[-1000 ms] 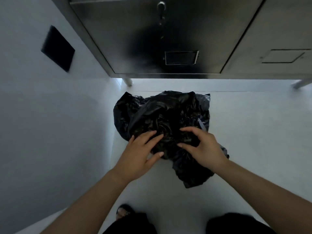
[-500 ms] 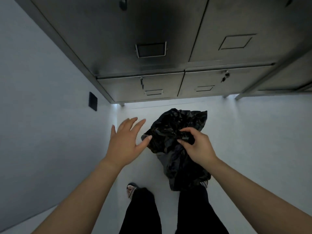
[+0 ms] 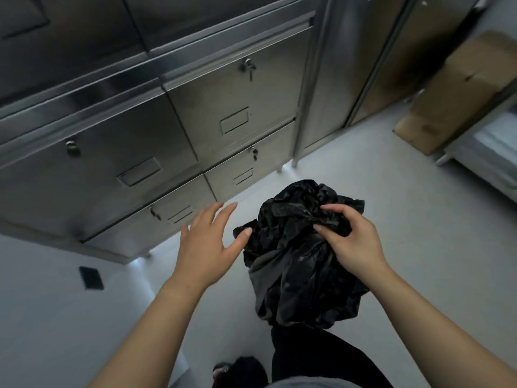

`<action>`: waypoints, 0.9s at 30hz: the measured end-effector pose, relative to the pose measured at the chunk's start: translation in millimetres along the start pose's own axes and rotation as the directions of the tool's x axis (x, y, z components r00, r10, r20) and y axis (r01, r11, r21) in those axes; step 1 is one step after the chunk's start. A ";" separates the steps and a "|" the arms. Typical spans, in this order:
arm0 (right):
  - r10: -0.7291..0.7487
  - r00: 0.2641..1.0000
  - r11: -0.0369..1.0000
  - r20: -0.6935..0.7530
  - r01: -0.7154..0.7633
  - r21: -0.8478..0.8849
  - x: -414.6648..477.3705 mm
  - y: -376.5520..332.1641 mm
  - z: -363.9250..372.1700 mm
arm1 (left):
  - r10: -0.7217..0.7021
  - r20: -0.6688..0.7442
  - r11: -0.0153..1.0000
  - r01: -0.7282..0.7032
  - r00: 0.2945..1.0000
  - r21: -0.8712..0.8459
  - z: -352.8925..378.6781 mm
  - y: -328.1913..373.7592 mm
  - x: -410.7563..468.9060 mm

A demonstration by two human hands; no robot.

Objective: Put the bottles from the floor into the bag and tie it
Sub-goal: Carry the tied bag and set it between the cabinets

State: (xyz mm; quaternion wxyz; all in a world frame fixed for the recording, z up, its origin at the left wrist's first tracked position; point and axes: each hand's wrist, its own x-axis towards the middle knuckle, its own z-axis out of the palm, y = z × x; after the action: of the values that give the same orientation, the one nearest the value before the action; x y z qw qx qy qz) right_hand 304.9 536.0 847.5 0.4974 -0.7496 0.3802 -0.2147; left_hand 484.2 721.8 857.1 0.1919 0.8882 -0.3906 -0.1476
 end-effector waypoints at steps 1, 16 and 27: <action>0.005 1.000 1.000 -0.027 -0.005 0.014 4.0 1.7 -13.9 | 0.035 0.025 0.999 -0.035 0.999 0.022 2.2 15.0 12.2; 0.023 0.972 0.990 -0.234 0.011 0.143 105.3 27.2 -181.3 | 0.217 0.151 0.970 -0.231 0.964 0.075 58.0 204.0 165.0; 0.040 0.909 0.999 -0.415 -0.021 0.050 221.4 45.0 -256.9 | 0.290 0.234 0.954 -0.298 0.928 0.002 74.9 263.0 283.6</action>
State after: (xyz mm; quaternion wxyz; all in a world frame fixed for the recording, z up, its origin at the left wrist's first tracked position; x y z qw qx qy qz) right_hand 245.9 203.1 900.2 0.4246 -0.6694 0.4844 -0.3700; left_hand 470.5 328.7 879.1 0.1484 0.7999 -0.5414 -0.2121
